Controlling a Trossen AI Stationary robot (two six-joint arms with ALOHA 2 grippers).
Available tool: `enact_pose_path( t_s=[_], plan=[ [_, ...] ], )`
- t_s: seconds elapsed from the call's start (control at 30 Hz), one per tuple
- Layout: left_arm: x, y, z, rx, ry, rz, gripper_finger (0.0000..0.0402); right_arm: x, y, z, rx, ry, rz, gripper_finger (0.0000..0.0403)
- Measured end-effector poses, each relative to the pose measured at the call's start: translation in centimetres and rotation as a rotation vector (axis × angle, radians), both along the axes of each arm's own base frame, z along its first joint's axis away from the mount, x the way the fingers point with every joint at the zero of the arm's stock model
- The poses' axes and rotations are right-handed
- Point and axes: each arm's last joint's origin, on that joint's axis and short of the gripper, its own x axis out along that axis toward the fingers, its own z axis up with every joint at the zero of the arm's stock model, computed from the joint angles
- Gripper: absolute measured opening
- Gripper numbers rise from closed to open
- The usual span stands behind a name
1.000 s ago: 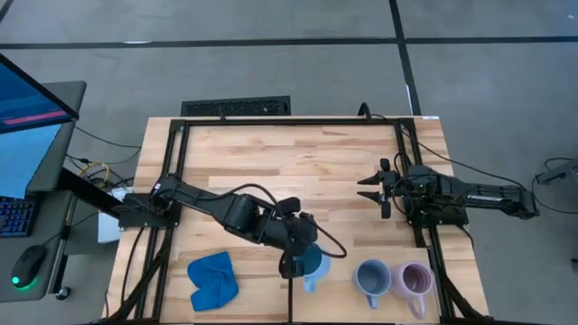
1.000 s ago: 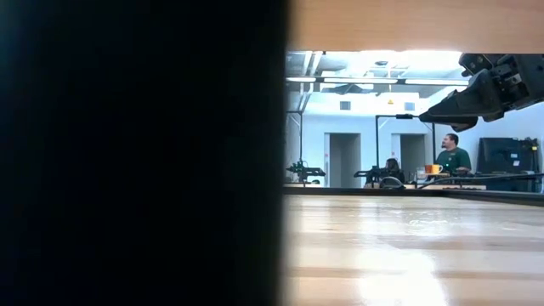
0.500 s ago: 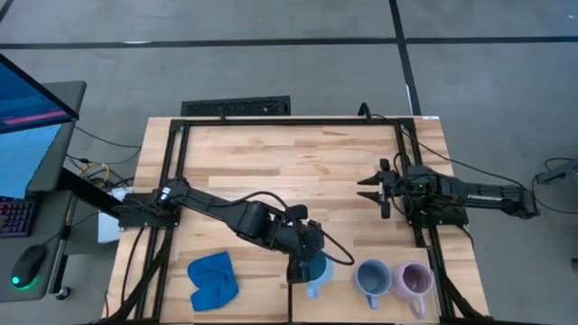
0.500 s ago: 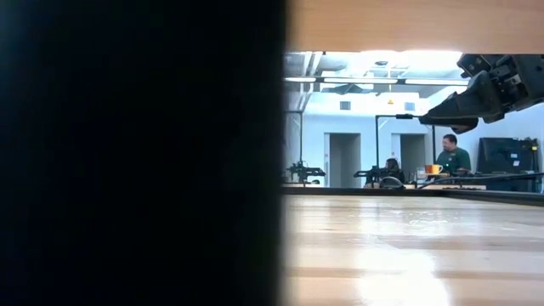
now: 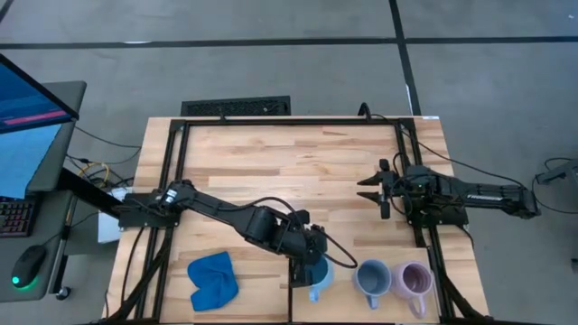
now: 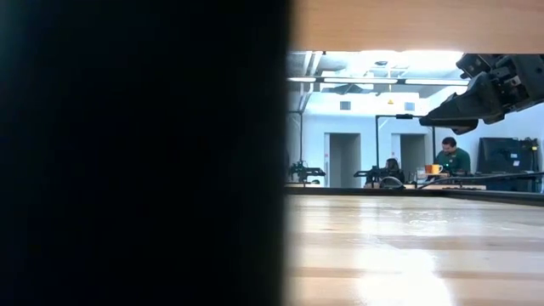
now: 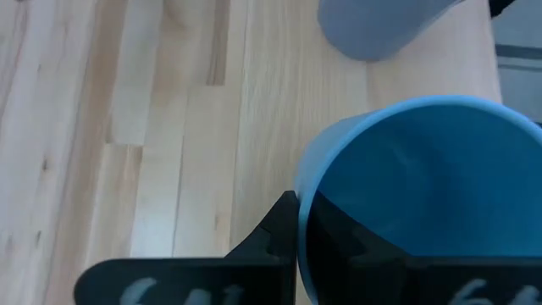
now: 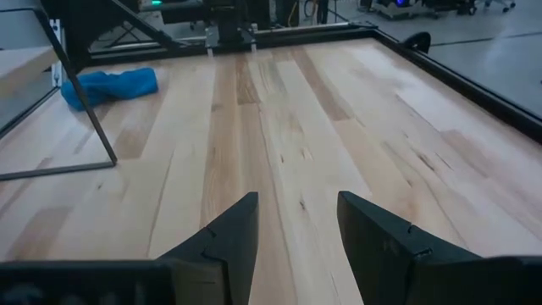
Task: Stack small to large cups/mugs on shelf
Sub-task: Put the light blue mug on the shelf
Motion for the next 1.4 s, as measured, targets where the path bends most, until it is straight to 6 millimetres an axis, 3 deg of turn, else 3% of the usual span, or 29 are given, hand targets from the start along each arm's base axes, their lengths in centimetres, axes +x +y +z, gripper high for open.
enact_pose_path(
  t_s=[0.97, 1.4],
  plan=[
    [0.9, 1.1, -0.2, -0.103, 0.019, -0.007, 0.001, 0.0, 0.0, 0.0, -0.006, 0.004, 0.002, 0.0182],
    [1.1, 1.0, 0.0, -0.104, -0.011, -0.035, 0.004, 0.0, 0.0, 0.0, -0.006, 0.004, 0.002, 0.0182]
  ],
)
